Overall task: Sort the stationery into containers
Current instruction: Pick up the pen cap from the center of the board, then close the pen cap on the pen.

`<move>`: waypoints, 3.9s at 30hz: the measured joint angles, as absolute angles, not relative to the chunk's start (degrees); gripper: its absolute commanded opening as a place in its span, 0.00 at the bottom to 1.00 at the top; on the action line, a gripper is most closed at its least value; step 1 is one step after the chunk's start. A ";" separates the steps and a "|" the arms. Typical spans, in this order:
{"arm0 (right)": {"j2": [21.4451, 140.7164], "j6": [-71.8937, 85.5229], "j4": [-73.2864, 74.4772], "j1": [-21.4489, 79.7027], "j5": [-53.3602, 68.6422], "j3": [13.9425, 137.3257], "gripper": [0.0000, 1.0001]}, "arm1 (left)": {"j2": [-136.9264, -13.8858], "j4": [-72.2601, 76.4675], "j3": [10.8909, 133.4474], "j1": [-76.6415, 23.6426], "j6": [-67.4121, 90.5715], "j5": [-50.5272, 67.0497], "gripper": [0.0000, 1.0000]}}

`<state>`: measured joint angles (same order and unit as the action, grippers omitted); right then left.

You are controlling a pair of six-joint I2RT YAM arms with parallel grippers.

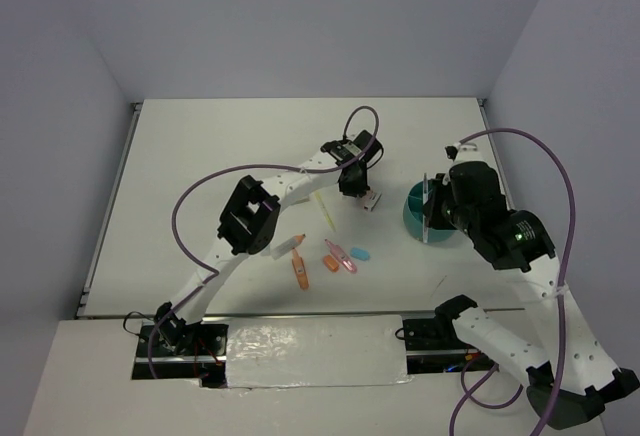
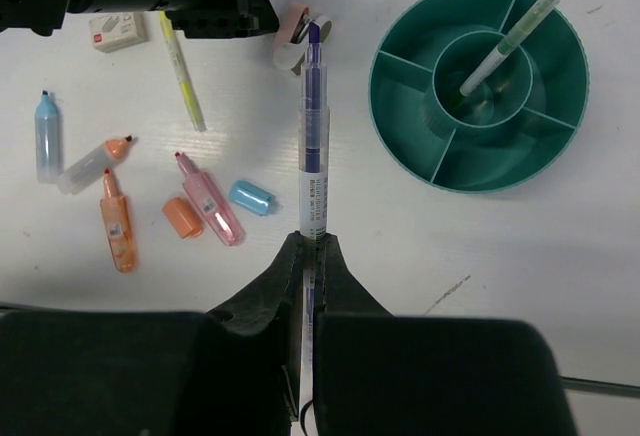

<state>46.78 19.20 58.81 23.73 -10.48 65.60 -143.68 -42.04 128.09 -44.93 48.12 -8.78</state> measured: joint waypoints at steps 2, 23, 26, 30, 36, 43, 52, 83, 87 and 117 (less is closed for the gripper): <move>46.39 19.07 58.83 23.73 -10.35 65.63 0.00 | -143.81 -42.30 128.29 -45.21 48.10 -9.41 0.21; 43.79 19.27 54.70 23.73 1.21 63.24 0.00 | -135.37 -42.02 124.70 -43.75 48.18 -5.45 0.00; 44.25 19.94 52.16 23.73 3.70 61.52 0.00 | -129.38 -41.19 124.25 -41.89 48.12 -3.64 0.00; 45.19 22.81 45.04 23.73 10.55 57.65 0.00 | -114.50 -32.25 111.28 -38.02 48.45 2.39 0.00; 45.10 34.81 24.40 24.03 24.08 47.33 0.00 | -90.37 -3.53 81.47 -30.41 53.60 15.25 0.00; 47.90 44.45 7.18 28.77 29.10 45.23 0.00 | -77.62 16.45 69.84 -28.97 58.98 24.53 0.00; 50.06 45.43 1.72 32.45 29.54 48.84 0.00 | -71.88 23.18 66.98 -29.02 60.47 29.61 0.00; 50.26 42.33 4.32 35.51 28.88 54.33 0.00 | -71.70 23.64 65.56 -29.56 64.88 31.03 0.00; 50.48 42.26 4.69 35.51 28.36 55.20 0.00 | -71.70 23.75 65.23 -30.20 64.90 31.05 0.00; 52.01 40.16 7.33 36.14 27.03 55.92 0.00 | -72.16 19.42 68.75 -30.96 61.21 29.76 0.00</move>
<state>52.01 40.16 7.33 36.14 27.03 55.92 -72.16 19.42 68.75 -30.96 61.21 29.76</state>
